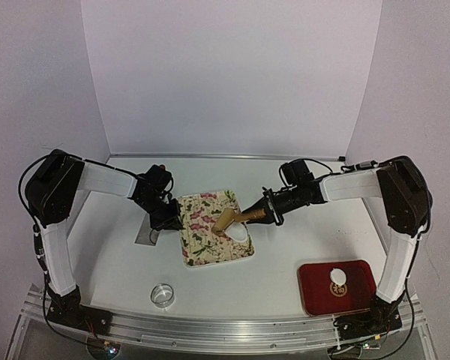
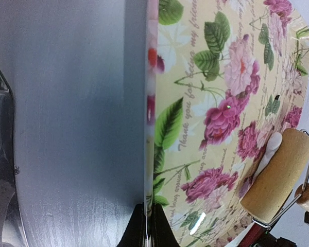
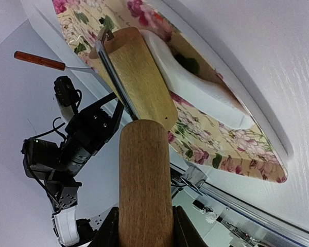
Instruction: Roll out the dumpling wrappers from the dough
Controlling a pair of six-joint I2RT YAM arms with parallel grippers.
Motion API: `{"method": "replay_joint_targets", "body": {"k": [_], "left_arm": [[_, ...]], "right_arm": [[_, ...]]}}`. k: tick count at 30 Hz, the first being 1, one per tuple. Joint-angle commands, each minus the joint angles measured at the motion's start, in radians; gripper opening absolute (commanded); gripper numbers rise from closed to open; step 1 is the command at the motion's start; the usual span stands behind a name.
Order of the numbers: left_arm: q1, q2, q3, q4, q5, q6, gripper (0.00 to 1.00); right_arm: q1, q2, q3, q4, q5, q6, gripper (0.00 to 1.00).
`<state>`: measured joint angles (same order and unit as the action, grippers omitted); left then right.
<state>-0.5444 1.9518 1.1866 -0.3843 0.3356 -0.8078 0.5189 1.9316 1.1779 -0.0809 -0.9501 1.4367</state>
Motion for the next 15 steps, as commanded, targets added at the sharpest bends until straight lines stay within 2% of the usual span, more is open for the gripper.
{"method": "replay_joint_targets", "body": {"k": [1, 4, 10, 15], "left_arm": [[-0.006, -0.007, -0.004, -0.027, -0.01, 0.032, 0.0], [-0.006, -0.018, -0.019, -0.025, -0.013, 0.029, 0.0], [-0.006, -0.028, -0.037, -0.02, -0.002, 0.024, 0.0], [-0.006, -0.037, -0.054, -0.017, -0.002, 0.014, 0.0]], "right_arm": [[-0.025, 0.045, -0.12, -0.29, 0.23, 0.06, 0.0], [-0.026, -0.001, -0.163, -0.291, 0.242, 0.076, 0.0], [-0.026, 0.192, -0.037, -0.288, 0.216, 0.004, 0.0], [-0.037, 0.111, -0.098, -0.296, 0.221, 0.013, 0.0]]}}
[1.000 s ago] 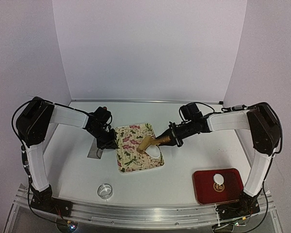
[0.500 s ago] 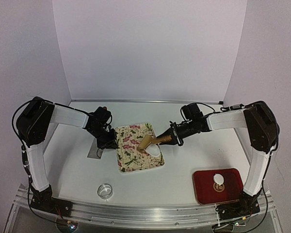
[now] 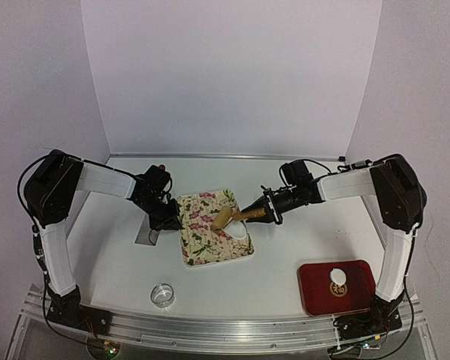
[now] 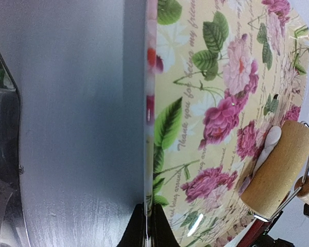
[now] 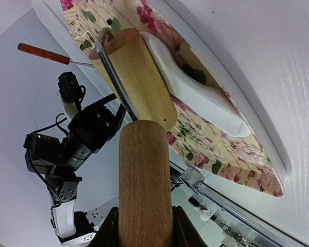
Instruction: Roll out the dumpling wrappers from the dough
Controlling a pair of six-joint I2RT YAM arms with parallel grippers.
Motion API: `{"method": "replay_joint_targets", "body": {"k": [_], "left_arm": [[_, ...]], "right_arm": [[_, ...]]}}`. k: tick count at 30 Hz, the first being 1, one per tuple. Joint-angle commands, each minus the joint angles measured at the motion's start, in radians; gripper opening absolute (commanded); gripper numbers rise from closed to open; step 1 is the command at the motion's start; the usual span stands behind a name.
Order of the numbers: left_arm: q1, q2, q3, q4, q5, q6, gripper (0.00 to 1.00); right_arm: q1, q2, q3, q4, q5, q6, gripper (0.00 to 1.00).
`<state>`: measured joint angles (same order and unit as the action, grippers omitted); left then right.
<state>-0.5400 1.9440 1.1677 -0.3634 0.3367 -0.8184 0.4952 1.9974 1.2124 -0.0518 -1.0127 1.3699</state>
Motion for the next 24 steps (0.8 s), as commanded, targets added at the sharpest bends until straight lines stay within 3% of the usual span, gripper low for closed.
{"method": "replay_joint_targets", "body": {"k": [1, 4, 9, 17, 21, 24], "left_arm": [[-0.011, -0.031, -0.038, -0.037, -0.003, 0.024, 0.0], [-0.011, -0.036, -0.046, -0.038, -0.003, 0.024, 0.0], [-0.011, -0.046, -0.052, -0.041, -0.004, 0.024, 0.0], [-0.011, -0.036, -0.039, -0.047, -0.001, 0.035, 0.0], [-0.011, -0.028, -0.024, -0.062, 0.0, 0.048, 0.0], [-0.011, -0.028, -0.018, -0.078, 0.0, 0.057, 0.0]], "right_arm": [[-0.013, 0.021, -0.16, -0.325, 0.287, 0.088, 0.0], [-0.013, 0.046, -0.171, -0.321, 0.294, 0.087, 0.0], [-0.016, 0.193, -0.049, -0.324, 0.28, 0.03, 0.0], [-0.018, 0.076, -0.138, -0.336, 0.311, 0.062, 0.0], [-0.016, 0.238, -0.006, -0.343, 0.295, 0.01, 0.0], [-0.018, 0.26, 0.029, -0.351, 0.302, 0.001, 0.0]]}}
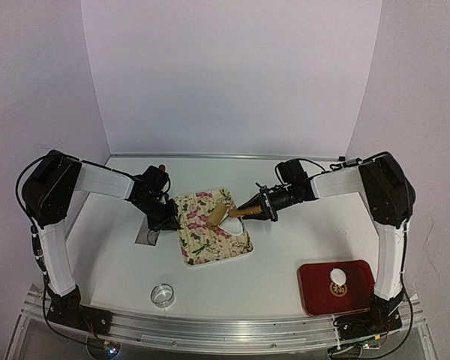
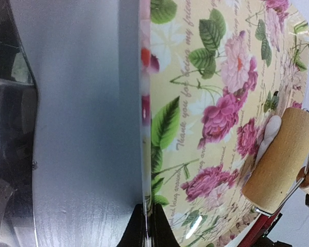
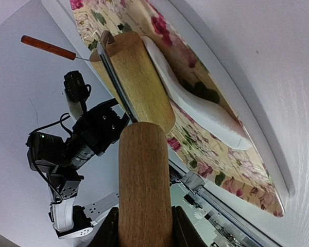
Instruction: Roll out the dumpling wrappers from the dough
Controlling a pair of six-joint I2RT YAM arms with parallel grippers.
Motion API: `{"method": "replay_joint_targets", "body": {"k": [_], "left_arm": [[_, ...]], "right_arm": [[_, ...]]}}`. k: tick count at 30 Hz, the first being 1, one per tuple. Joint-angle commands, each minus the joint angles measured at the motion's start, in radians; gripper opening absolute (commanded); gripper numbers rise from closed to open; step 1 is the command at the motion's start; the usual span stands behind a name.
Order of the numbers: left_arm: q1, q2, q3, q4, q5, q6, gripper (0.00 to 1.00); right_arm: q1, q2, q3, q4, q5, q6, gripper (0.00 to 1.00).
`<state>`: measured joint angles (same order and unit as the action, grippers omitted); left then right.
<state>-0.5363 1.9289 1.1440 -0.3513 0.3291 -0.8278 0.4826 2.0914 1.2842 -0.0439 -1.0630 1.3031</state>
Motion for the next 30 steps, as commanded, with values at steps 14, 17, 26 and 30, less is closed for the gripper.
{"method": "replay_joint_targets", "body": {"k": [14, 17, 26, 30], "left_arm": [[-0.013, -0.029, 0.004, -0.106, 0.001, 0.079, 0.0], [-0.012, -0.029, 0.001, -0.107, 0.001, 0.079, 0.0], [-0.005, -0.068, -0.032, -0.127, -0.021, 0.071, 0.0], [-0.001, -0.091, -0.031, -0.161, -0.041, 0.077, 0.0]], "right_arm": [[-0.007, 0.21, 0.013, -0.378, 0.341, 0.054, 0.0], [-0.007, 0.152, -0.028, -0.393, 0.342, 0.048, 0.0], [-0.007, -0.089, -0.26, -0.443, 0.328, 0.063, 0.0], [-0.006, -0.129, -0.309, -0.46, 0.307, 0.058, 0.0]]}}
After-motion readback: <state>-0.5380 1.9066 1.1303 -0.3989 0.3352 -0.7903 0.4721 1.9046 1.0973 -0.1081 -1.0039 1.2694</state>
